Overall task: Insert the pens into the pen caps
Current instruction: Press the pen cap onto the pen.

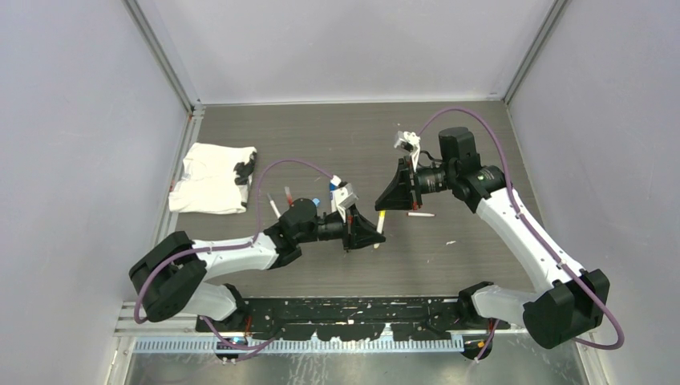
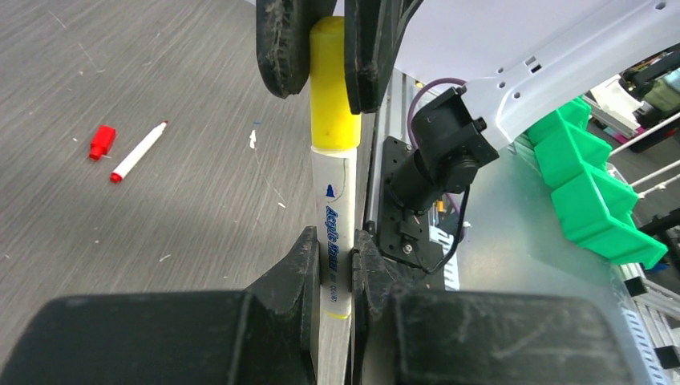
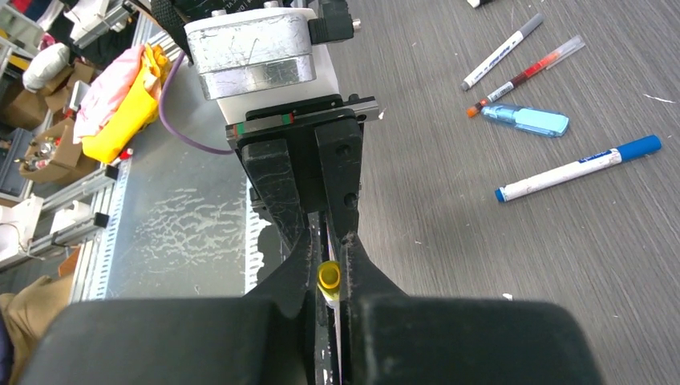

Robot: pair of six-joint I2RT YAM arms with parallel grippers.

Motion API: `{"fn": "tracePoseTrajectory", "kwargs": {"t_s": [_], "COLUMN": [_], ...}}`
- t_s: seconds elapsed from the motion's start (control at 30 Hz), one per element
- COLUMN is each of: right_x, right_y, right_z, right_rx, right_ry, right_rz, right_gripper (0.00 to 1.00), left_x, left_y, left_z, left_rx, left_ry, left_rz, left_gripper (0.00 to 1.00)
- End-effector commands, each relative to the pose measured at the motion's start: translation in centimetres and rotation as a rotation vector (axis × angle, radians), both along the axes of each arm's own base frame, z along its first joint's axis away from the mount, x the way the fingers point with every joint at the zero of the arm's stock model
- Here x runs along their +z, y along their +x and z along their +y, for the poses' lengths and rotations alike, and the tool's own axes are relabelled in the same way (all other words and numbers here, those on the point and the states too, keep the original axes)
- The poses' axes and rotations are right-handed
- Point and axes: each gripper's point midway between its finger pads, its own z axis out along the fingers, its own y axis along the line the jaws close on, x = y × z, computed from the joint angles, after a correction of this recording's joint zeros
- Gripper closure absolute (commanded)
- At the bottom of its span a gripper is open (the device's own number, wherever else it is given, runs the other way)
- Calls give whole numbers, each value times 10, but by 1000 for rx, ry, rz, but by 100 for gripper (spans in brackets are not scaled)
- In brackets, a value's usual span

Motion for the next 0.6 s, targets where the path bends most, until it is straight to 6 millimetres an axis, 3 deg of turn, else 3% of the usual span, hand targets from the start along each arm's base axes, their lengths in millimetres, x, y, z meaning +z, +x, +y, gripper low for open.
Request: {"fn": "tracePoseTrajectory", "kwargs": {"t_s": [0.0, 0.2, 0.33, 0.4, 0.57], "right_x": [10, 4, 2, -8, -30], "right_y": [-11, -10, -4, 1, 6], "right_z": [-1, -1, 7, 7, 8], "right_rx": [38, 9, -24, -64, -89], "right_ry": [17, 29, 77, 55, -17], "right_rz": [-54, -29, 83, 127, 187], "right_gripper": [99, 99, 100, 99, 99], "left_x": [36, 47, 59, 46, 56], "left_y": [5, 22, 35, 49, 73], "left_z": [-1, 2, 2, 6, 31], "left_rx": [11, 110, 160, 252, 435], "left_ry": [-126, -253, -349, -256, -71], "left_rz": [-10, 146, 178, 144, -81], "left_gripper": [99, 99, 100, 100, 99]}}
